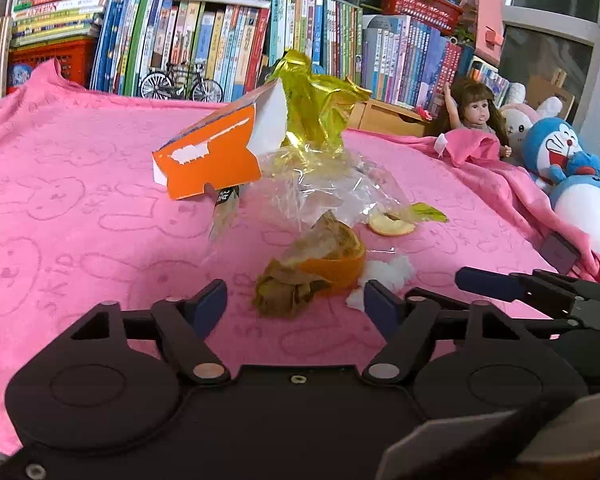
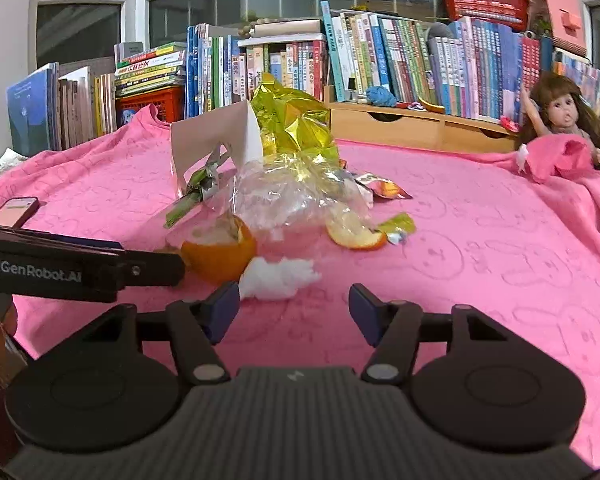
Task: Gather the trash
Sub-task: 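Return to the pile and grasp the white tissue with the right gripper, then grasp the brown peel scrap with the left gripper while the right holds the tissue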
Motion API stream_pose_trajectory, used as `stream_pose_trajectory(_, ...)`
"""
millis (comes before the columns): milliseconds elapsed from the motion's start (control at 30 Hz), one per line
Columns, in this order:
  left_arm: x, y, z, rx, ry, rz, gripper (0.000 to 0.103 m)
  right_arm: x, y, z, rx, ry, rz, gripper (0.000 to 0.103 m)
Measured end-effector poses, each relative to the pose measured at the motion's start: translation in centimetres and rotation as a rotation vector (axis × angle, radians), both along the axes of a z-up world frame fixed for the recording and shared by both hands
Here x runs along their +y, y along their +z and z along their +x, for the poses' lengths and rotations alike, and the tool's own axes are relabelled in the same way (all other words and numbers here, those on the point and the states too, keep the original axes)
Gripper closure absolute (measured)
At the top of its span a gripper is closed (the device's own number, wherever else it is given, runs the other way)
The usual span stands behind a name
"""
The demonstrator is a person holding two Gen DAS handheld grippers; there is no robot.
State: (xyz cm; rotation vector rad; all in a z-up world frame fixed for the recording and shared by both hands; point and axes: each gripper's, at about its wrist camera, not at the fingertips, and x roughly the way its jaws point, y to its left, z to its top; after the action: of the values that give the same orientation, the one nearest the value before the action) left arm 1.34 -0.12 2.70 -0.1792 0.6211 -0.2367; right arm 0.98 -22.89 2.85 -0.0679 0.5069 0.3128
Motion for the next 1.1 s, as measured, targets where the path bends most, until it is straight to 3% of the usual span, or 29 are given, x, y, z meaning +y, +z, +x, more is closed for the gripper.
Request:
stream_pose_trajectory(133,0.0,-0.8,1.4,0.03,-0.007,-0.027,0.056,0.8,-0.6,1.6,0.011,0.016,-0.026,0.031)
stream_pose_trajectory(200,0.0,-1.2,2.0,0.04,-0.01,-0.037,0.059,1.2,-1.0,2.2,0.02,0.019,-0.031,0.031)
stream_pose_trajectory(300,-0.1,-1.6,2.5,0.053,-0.015,-0.037,0.074,1.6,-1.6,2.9,0.038,0.033,-0.03,0.032)
stream_pose_trajectory(400,-0.4,-1.7,2.4,0.046,-0.018,-0.008,0.078,1.9,-2.0,3.2,0.054,0.046,-0.019,0.042)
stream_pose_trajectory(467,-0.6,-1.5,2.0,0.032,-0.023,0.012,0.079,2.2,-2.0,2.9,0.05,0.053,-0.018,0.055)
stream_pose_trajectory(533,-0.5,-1.3,1.5,0.021,-0.028,0.021,0.08,2.4,-1.9,2.7,0.046,0.057,-0.021,0.06)
stream_pose_trajectory(1100,0.6,-0.4,-1.9,-0.009,-0.004,0.035,0.081,1.2,-1.2,-0.3,0.002,0.041,-0.006,0.063)
